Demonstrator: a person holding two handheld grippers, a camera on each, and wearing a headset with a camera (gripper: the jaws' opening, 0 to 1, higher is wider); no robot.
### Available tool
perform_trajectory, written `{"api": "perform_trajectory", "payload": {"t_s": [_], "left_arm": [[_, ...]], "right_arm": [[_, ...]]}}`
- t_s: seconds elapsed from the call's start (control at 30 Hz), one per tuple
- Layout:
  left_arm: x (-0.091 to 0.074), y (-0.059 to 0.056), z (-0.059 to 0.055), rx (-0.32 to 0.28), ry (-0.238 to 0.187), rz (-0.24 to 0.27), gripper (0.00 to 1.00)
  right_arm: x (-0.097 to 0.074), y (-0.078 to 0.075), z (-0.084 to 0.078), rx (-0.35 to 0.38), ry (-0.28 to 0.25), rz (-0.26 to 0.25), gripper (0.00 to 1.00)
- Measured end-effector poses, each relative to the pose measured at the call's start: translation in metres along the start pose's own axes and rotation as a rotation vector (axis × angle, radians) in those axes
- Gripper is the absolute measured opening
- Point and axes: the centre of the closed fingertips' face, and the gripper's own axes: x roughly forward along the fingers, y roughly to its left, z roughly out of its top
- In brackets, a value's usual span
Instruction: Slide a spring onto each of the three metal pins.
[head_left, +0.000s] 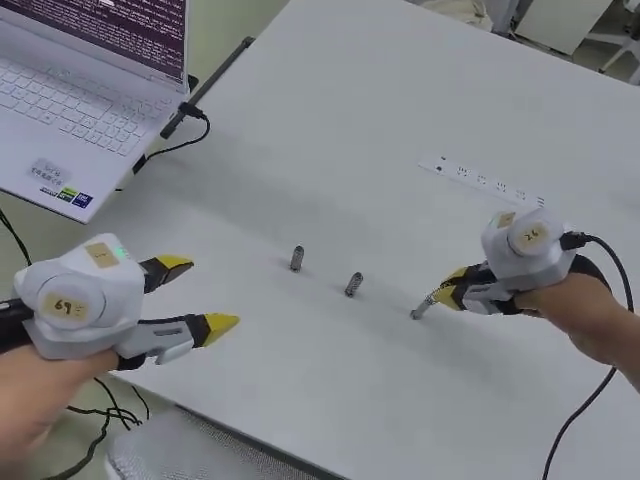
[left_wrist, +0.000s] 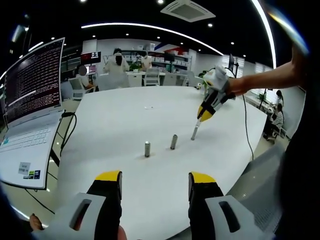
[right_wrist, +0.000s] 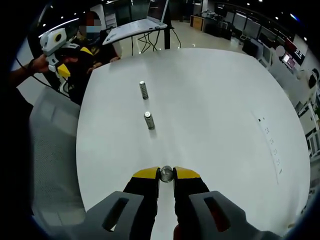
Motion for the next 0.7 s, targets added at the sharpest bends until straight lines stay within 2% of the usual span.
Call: {"api": "perform_trajectory", "payload": {"t_s": [0.7], "left_arm": [[-0.003,0.004,-0.003,-0.008,0.015,0.017,0.48]], "right_arm": [[0.022,-0.003,-0.011,-0.032,0.042,0.016,0.08]]}}
